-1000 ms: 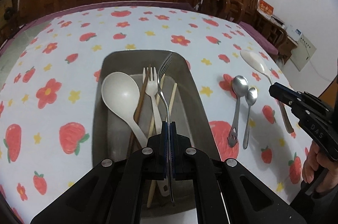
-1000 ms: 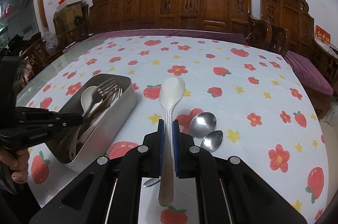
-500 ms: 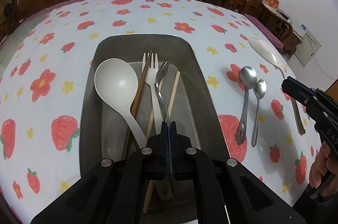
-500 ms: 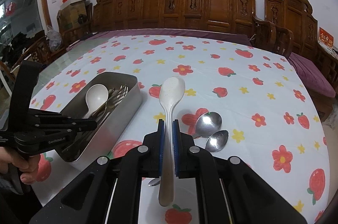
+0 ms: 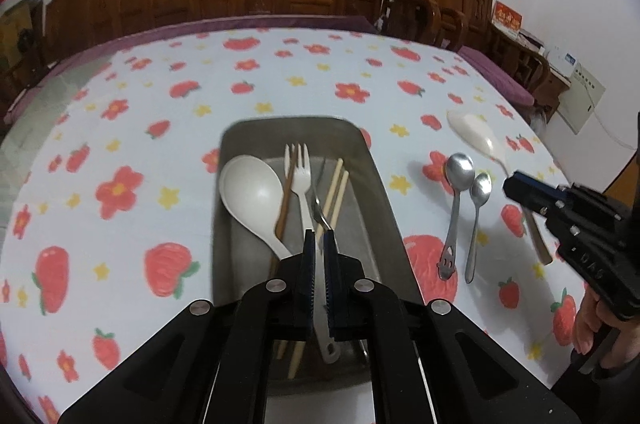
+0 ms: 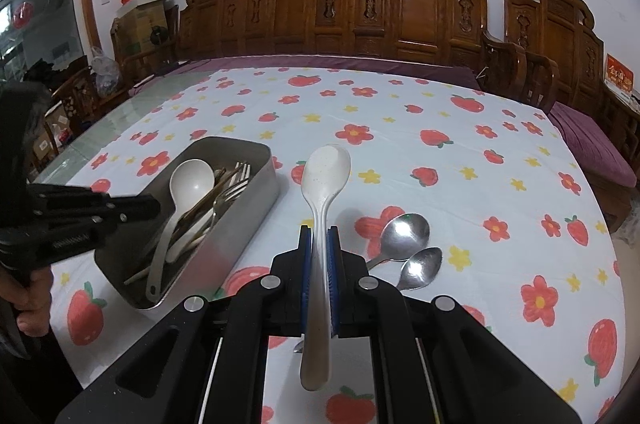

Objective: Organize utensils
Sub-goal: 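Carry the steel fork into the tray and open the left gripper, then lower the white plastic spoon into the tray and open the right gripper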

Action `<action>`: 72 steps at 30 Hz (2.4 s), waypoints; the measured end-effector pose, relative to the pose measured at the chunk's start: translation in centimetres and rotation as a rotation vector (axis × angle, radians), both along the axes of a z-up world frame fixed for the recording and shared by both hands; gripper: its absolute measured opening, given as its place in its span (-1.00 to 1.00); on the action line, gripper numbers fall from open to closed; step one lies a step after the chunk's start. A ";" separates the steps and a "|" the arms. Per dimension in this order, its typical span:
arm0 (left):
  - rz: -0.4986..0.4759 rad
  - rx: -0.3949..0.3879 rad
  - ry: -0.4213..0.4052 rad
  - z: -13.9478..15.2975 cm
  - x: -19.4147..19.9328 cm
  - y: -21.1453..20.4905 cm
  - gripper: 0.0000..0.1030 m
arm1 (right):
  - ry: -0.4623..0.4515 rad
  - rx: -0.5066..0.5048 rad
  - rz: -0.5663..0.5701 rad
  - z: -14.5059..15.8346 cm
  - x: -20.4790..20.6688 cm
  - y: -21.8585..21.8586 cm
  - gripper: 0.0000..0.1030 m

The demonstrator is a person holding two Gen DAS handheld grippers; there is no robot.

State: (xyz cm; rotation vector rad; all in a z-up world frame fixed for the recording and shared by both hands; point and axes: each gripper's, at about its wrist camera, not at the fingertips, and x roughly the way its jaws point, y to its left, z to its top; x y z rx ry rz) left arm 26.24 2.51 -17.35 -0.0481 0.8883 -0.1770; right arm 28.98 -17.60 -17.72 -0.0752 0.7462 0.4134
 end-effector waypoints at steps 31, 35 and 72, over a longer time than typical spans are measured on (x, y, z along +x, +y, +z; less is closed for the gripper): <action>0.089 0.046 -0.117 3.9 -2.6 7.0 0.84 | 0.059 0.041 0.072 0.6 -2.6 5.8 -0.82; 0.097 0.042 -0.120 4.3 -2.7 8.0 0.84 | 0.069 0.025 0.094 0.4 -2.3 8.1 -0.82; 0.088 0.060 -0.092 3.1 -2.3 8.1 0.84 | 0.121 0.059 0.103 -0.3 1.1 11.3 -0.54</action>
